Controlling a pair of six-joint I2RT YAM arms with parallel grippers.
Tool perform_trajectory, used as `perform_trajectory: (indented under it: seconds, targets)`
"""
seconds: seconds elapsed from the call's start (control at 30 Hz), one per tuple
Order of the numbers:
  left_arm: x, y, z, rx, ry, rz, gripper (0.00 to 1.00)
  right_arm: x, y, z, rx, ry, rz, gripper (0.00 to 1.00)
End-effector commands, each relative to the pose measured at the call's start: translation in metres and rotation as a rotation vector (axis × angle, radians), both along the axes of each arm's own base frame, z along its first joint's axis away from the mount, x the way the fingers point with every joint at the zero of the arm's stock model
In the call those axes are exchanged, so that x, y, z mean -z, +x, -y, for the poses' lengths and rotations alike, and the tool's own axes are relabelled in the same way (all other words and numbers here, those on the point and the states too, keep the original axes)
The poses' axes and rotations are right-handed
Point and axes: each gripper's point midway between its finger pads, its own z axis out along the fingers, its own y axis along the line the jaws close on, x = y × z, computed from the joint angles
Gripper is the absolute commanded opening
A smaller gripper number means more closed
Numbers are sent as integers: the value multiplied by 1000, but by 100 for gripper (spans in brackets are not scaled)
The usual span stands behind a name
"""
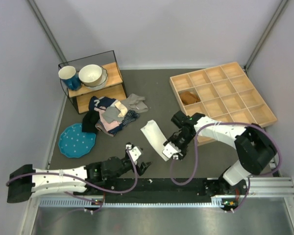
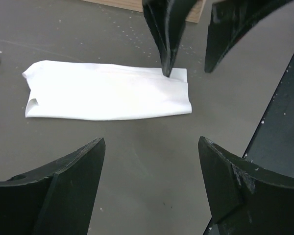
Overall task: Roll the underwear
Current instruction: Roll the underwear to the center of the board.
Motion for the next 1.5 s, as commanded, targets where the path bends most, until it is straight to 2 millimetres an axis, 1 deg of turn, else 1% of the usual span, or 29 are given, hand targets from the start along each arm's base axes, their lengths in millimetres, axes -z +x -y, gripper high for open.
perform_trajectory:
  seconds: [0.0, 0.07, 0.13, 0.17, 0.23, 0.33, 0.43, 0.5, 0.53, 0.6, 0.8, 0.93, 1.0, 1.1, 1.2, 1.3, 1.33, 1.47]
  targets:
    - [-12, 7, -9, -87, -108, -24, 82, 15, -1, -12, -64, -11, 27, 56]
    - [-15, 6, -10, -83, -123, -24, 82, 21, -2, -13, -66, -24, 23, 54]
    - [-18, 5, -11, -78, -136, -26, 82, 28, -5, -10, -69, -45, 22, 52]
    - [-16, 5, -12, -80, -128, -28, 82, 31, -6, -9, -69, -53, 24, 51]
    - [-16, 4, -12, -74, -130, -28, 82, 39, -6, -2, -66, -84, 34, 50]
    - [-15, 2, -11, -58, -124, -25, 82, 49, -4, 5, -57, -118, 55, 48]
    - [-15, 1, -9, -47, -126, -14, 82, 55, 2, 8, -38, -144, 80, 45]
    - [-16, -1, -6, -26, -128, -3, 82, 57, 5, 10, -25, -161, 90, 44]
    - [-14, 0, -5, -24, -116, -2, 82, 57, 6, 10, -23, -162, 93, 44]
    - [-15, -2, -2, -8, -112, 7, 82, 54, 8, 8, -12, -160, 98, 43]
    - [-10, -4, 4, 19, -85, 13, 82, 48, 13, 8, -5, -153, 128, 43]
    - [-10, -5, 7, 35, -80, 16, 83, 51, 15, 12, -9, -176, 143, 43]
    - [-9, -6, 8, 46, -73, 22, 83, 57, 16, 15, -15, -194, 145, 42]
    - [-6, -7, 8, 60, -56, 33, 83, 64, 17, 17, -18, -216, 146, 39]
    - [-5, -8, 9, 72, -46, 45, 83, 71, 19, 20, -17, -242, 147, 33]
    - [-5, -8, 10, 77, -43, 51, 83, 71, 24, 17, 0, -247, 155, 28]
    - [-5, -8, 10, 79, -44, 51, 83, 72, 25, 17, 1, -251, 155, 25]
    - [-6, -9, 13, 102, -29, 78, 84, 76, 30, 19, 19, -284, 156, 18]
